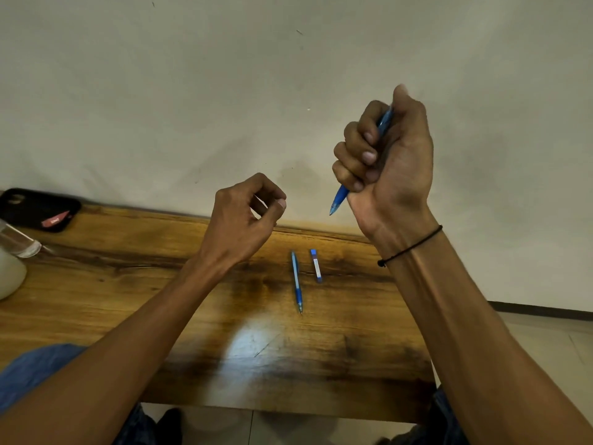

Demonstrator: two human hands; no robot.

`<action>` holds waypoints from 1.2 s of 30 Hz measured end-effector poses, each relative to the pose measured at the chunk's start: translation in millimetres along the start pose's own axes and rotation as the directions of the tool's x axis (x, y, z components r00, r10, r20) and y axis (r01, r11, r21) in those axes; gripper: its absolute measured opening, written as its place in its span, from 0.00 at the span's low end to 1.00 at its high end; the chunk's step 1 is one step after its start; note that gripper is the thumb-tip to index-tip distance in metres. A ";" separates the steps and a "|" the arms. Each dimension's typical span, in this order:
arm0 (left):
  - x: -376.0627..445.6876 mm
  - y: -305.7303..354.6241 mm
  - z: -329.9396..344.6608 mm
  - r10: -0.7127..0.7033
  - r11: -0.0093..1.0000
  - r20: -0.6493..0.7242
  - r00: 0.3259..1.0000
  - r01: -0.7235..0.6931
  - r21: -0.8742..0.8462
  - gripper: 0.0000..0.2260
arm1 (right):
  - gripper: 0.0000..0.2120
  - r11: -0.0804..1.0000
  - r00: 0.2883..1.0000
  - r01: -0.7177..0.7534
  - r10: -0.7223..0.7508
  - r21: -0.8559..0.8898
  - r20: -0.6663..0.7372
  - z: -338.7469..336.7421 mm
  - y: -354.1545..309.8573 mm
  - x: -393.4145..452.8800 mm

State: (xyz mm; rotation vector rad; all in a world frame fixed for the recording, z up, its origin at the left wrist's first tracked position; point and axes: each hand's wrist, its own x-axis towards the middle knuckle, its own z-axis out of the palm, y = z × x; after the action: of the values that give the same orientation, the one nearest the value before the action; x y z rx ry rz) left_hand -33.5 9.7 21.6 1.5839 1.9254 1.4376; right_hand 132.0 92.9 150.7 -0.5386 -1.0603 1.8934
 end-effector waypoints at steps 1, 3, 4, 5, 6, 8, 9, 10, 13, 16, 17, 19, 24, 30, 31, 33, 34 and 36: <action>-0.1 0.2 -0.4 -0.003 1.000 0.000 1.000 0.003 -0.004 0.02 | 0.26 0.994 1.000 0.021 -0.020 -0.104 0.013 0.7 -1.4 0.9; -0.2 1.0 -1.0 -0.005 1.000 -0.001 1.000 0.005 -0.004 0.03 | 0.25 0.965 1.000 0.018 -0.012 -0.262 0.025 1.5 -2.9 1.9; -0.2 1.5 -1.2 -0.006 1.000 -0.001 1.000 0.006 -0.002 0.03 | 0.25 0.954 1.000 0.006 0.001 -0.298 0.023 1.6 -3.0 1.9; -0.2 2.0 -1.3 -0.007 1.000 -0.002 1.000 0.007 0.000 0.03 | 0.25 0.951 1.000 -0.006 0.011 -0.311 0.014 1.6 -2.8 1.6; -0.2 2.6 -1.3 -0.008 1.000 -0.003 1.000 0.008 0.001 0.03 | 0.25 0.952 1.000 -0.017 0.017 -0.305 -0.002 1.5 -2.4 1.3; -0.1 3.8 -1.5 -0.005 1.000 -0.007 1.000 0.005 0.002 0.03 | 0.25 0.963 0.999 -0.031 0.022 -0.268 -0.037 1.4 -1.5 0.9; 0.0 4.3 -1.8 -0.004 1.000 -0.008 1.000 0.004 0.002 0.03 | 0.24 0.968 0.999 -0.034 0.023 -0.251 -0.046 1.2 -1.5 1.0; 0.0 4.5 -2.0 -0.003 1.000 -0.009 1.000 0.003 0.001 0.03 | 0.24 0.971 0.999 -0.033 0.023 -0.237 -0.046 1.1 -1.7 1.2; 0.0 5.0 -1.9 0.002 1.000 -0.008 1.000 -0.002 -0.005 0.02 | 0.24 0.980 0.999 -0.031 0.025 -0.195 -0.033 0.1 -3.0 1.6; 0.1 5.9 -1.3 0.005 1.000 -0.011 1.000 -0.005 -0.009 0.02 | 0.23 0.985 0.999 -0.027 0.021 -0.171 -0.040 -1.0 -3.5 1.5; 0.0 6.1 -1.3 0.006 1.000 -0.010 1.000 -0.006 -0.010 0.02 | 0.23 0.986 0.999 -0.026 0.019 -0.168 -0.040 -1.0 -3.5 1.6; -0.1 6.3 -1.3 0.008 1.000 -0.007 1.000 -0.008 -0.007 0.02 | 0.24 0.986 0.999 -0.023 0.016 -0.168 -0.042 -1.0 -3.5 2.0; -0.5 6.7 -0.7 0.009 1.000 -0.006 1.000 -0.009 -0.003 0.02 | 0.23 0.986 0.998 -0.032 0.023 -0.165 -0.052 -1.2 -3.5 2.0; -0.7 7.4 -1.2 0.012 1.000 -0.002 1.000 -0.012 0.001 0.02 | 0.23 0.988 0.998 -0.031 0.021 -0.154 -0.067 -0.9 -2.7 2.2; -0.8 7.5 -1.0 0.012 1.000 -0.002 1.000 -0.012 0.001 0.02 | 0.23 0.988 0.997 -0.030 0.020 -0.153 -0.070 -1.0 -2.6 2.1; -0.8 7.7 -0.9 0.008 1.000 -0.002 1.000 -0.008 0.001 0.02 | 0.24 0.988 0.997 -0.027 0.016 -0.155 -0.071 -1.2 -2.2 2.1; -0.9 7.8 -1.0 0.006 1.000 -0.002 1.000 -0.006 -0.001 0.02 | 0.24 0.987 0.997 -0.027 0.016 -0.156 -0.071 -1.2 -1.8 2.0; -0.9 8.2 -1.2 0.004 1.000 -0.003 1.000 -0.004 -0.001 0.02 | 0.23 0.988 0.997 -0.029 0.018 -0.153 -0.074 -1.2 -1.4 2.2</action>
State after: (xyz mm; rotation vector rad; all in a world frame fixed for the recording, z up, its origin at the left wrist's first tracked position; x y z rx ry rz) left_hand -29.2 7.6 28.4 1.5871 1.9237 1.4439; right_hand 132.4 95.7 151.4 -0.7056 -1.1632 1.8075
